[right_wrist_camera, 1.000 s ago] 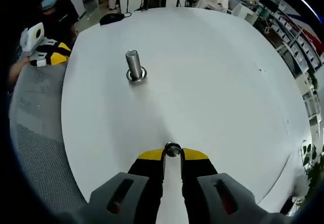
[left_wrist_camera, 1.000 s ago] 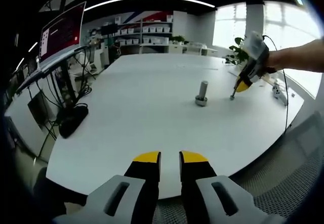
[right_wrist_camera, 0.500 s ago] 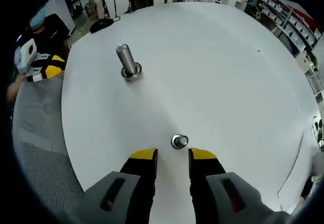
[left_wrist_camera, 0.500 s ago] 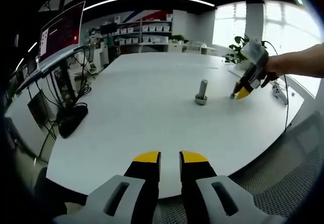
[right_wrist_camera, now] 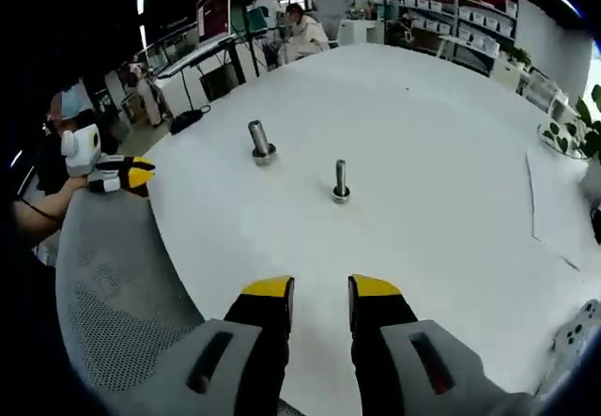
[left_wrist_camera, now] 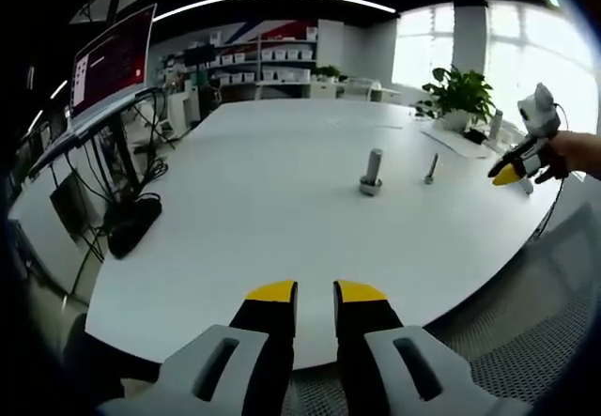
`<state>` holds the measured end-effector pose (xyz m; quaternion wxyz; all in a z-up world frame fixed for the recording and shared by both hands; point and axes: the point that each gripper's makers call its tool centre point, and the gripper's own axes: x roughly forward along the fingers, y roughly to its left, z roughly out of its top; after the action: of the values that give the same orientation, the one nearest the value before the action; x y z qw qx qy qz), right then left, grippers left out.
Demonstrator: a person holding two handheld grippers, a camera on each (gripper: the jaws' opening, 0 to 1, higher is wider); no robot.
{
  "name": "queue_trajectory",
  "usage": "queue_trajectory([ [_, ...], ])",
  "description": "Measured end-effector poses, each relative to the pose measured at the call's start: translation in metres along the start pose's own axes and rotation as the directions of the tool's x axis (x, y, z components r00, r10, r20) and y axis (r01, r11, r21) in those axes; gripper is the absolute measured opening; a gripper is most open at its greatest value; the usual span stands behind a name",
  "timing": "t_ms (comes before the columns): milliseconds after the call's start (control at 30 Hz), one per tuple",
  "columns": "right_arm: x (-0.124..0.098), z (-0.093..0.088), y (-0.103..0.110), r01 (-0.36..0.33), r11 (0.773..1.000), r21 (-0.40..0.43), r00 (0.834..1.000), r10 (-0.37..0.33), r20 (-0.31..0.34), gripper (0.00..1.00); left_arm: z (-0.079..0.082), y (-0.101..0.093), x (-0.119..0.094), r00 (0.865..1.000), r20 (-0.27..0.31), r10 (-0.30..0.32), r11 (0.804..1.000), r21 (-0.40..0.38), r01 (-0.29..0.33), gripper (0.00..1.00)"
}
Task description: Place the washer onto the threaded stud by aligning its center hole with the stud, sliding it down to the base, and recovering from edge contact or off-axis alignment until the washer reaches the visible bottom stop.
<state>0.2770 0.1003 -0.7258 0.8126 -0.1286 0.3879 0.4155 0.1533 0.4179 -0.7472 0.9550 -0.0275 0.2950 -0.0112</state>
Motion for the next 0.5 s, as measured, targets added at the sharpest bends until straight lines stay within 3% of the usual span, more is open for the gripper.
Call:
queue_trajectory([
  [67, -0.011, -0.003, 0.005, 0.034, 0.999, -0.007, 0.999, -0.034, 0.038, 0.25, 0.0, -0.001, 0.0, 1.0, -0.002, -0.004, 1.0, 0.002, 0.004, 0.13],
  [233, -0.031, -0.002, 0.019, 0.095, 0.99, 0.1, 0.981, -0.11, 0.161, 0.25, 0.002, -0.003, -0.001, 1.0, 0.008, -0.016, 1.0, 0.001, 0.016, 0.15],
  [500, -0.034, -0.024, 0.038, 0.155, 0.98, 0.128, 0.977, -0.171, 0.124, 0.26, 0.004, -0.002, -0.001, 1.0, 0.022, -0.012, 1.0, -0.004, 0.012, 0.16],
])
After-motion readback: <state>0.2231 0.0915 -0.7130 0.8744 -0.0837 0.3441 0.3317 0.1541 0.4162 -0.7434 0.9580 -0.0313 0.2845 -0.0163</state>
